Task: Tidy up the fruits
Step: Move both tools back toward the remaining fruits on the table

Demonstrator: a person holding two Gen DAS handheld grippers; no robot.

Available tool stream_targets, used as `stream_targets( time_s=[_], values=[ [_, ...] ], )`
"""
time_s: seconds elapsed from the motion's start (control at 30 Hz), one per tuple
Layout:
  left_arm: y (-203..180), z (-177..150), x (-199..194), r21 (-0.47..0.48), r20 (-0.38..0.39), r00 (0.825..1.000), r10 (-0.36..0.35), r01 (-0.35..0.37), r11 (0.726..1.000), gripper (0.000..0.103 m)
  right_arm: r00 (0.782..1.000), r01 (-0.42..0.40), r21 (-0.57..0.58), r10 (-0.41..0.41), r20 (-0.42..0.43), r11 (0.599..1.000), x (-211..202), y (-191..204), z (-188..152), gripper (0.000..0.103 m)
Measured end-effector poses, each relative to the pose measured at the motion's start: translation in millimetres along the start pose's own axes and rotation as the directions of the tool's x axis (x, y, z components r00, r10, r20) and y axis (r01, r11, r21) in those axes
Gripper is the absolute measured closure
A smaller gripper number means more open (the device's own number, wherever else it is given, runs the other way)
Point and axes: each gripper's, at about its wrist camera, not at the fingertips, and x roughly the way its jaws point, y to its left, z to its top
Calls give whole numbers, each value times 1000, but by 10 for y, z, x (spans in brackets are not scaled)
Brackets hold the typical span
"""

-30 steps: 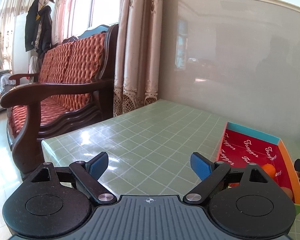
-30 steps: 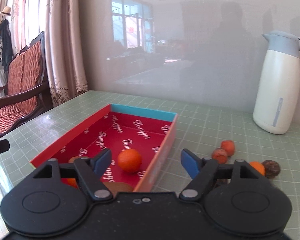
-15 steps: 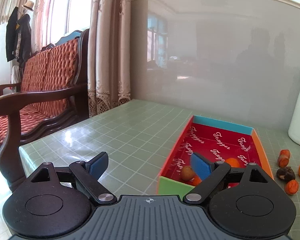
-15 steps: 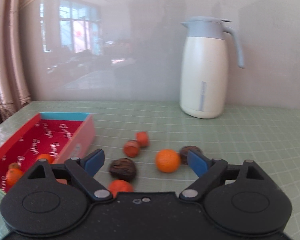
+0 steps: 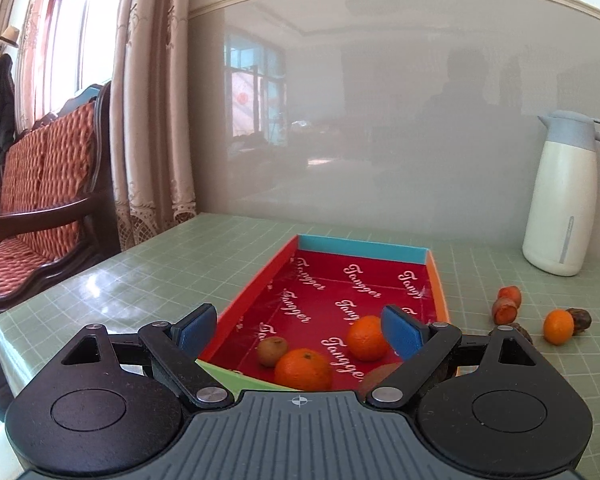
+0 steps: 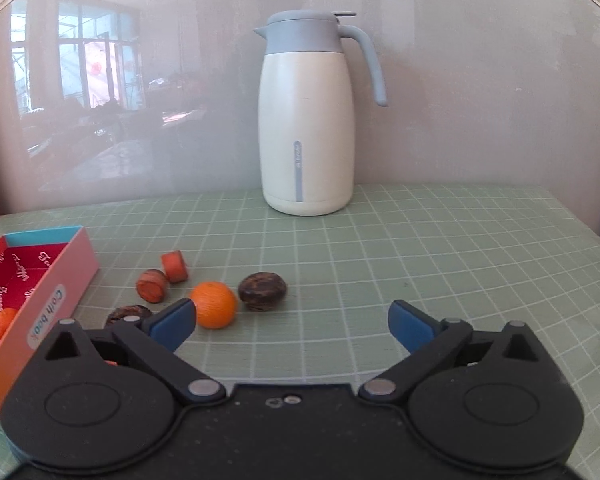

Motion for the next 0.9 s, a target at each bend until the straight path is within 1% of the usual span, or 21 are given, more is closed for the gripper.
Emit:
stream_targets(
  time_s=[0.23, 0.43, 0.53, 0.7, 0.8, 0.9],
  values=[
    [-336, -13, -29, 46, 19, 997, -78, 77, 996, 14, 998, 58, 22, -58, -2, 998, -8, -295, -19, 0],
    [-645, -42, -51, 86, 19, 989, -146, 144, 986, 14, 995, 101, 44, -101, -5, 994, -36, -556, -55, 0],
    [-813, -72, -54, 107, 4, 984, -179, 178, 978, 14, 991, 131, 53, -131, -8, 990, -45, -673, -78, 0],
    [-1088, -148, -14, 137, -43, 971, -234, 237, 962, 14, 981, 192, 66, -192, -11, 979, -60, -846, -122, 0],
    [-1233, -209, 36, 147, -78, 962, -263, 272, 951, 14, 981, 192, 83, -191, -18, 978, -67, -945, -142, 0],
    [-1339, -259, 89, 160, -104, 955, -277, 291, 943, 14, 980, 197, 87, -197, -18, 976, -80, -1004, -158, 0]
  ],
)
